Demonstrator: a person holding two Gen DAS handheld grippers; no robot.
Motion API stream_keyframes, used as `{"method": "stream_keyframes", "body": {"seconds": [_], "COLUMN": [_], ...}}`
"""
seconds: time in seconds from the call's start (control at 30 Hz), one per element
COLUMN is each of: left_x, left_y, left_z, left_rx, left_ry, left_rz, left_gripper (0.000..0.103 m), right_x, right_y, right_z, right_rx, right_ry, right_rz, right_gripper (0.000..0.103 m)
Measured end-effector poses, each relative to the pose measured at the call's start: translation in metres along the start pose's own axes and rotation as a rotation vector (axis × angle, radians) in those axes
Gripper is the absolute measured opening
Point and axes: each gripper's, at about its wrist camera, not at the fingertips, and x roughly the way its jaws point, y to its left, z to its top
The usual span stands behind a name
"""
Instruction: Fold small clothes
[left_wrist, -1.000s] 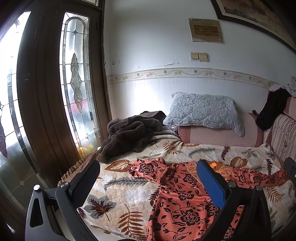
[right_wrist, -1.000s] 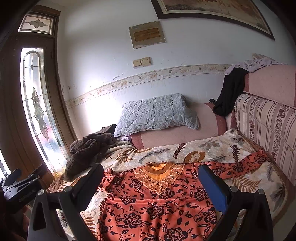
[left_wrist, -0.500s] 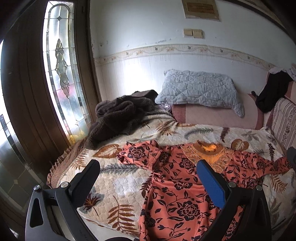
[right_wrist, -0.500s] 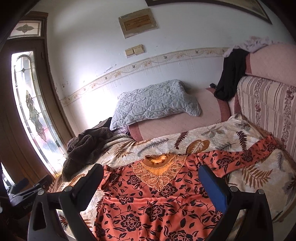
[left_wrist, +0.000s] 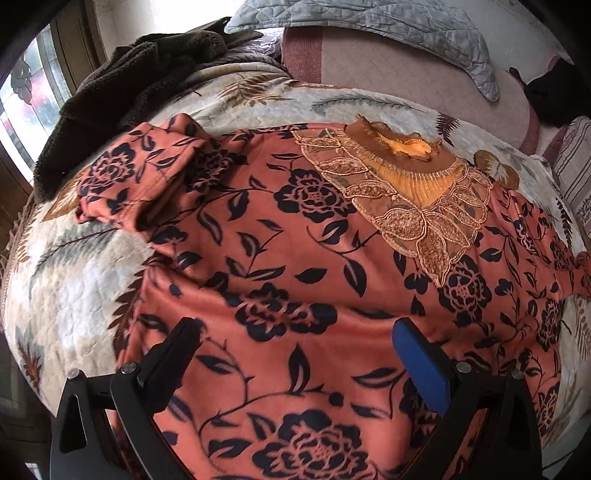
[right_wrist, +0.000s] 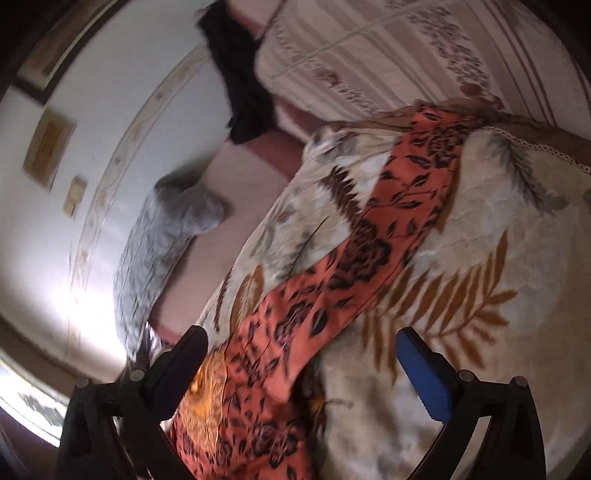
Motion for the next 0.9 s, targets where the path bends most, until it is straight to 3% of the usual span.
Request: {"method": "stream_keyframes", "body": {"seconds": [0.1,0.2,0.27,0.4,0.5,0.63,0.73,0.8,0.9], "left_x": [0.022,0.038,0.038,0.038,0.040,0.042,0.041,0.034,0.019], "left_y": [-0.007,-0.011,-0.013,-0.014,-0.014,-0.018,-0.019,-0.019,-0.015], "left_z": [0.005,0.009,0.015,0.025,0.030,0.033,0.033,0.033,0.031], "left_rx": [0.027,0.051,0.065,0.077,0.045,0.017,0.014,0.019,0.033], "left_ry": [-0.023,0.003,-0.035,-0.098,-0.102,-0.106,-0.096,-0.114,-0.171], "left_rz": [-0.036,-0.046,-0.055,-0.041,-0.086,-0.091,-0.089,-0.076,-0.036], "left_gripper": [0.103,0.103,0.103,0.103,0.103,0.103,0.103,0.103,0.103], "right_x": [0.010,0.028,0.035,0.050,0.066,0.075,0.075,0.058,0.036], "right_y": [-0.045,-0.078,-0.097,-0.122,-0.130,-0.122,-0.114,-0.109,-0.080], "right_z": [0.054,0.096,0.117,0.149,0.171,0.182,0.183,0.177,0.170], "right_rx": [0.115,0.237,0.292,0.365,0.351,0.294,0.243,0.224,0.157], "right_ry": [-0.074,-0.128,-0.179,-0.231,-0.239,-0.264,-0.263,-0.293,-0.313], "right_rz": [-0.059,-0.049,-0.108,-0.112,-0.124,-0.167,-0.224,-0.160,-0.101], "right_gripper": [0.085,0.074,0.074,0.074,0.075,0.071,0.037,0.005,0.005]}}
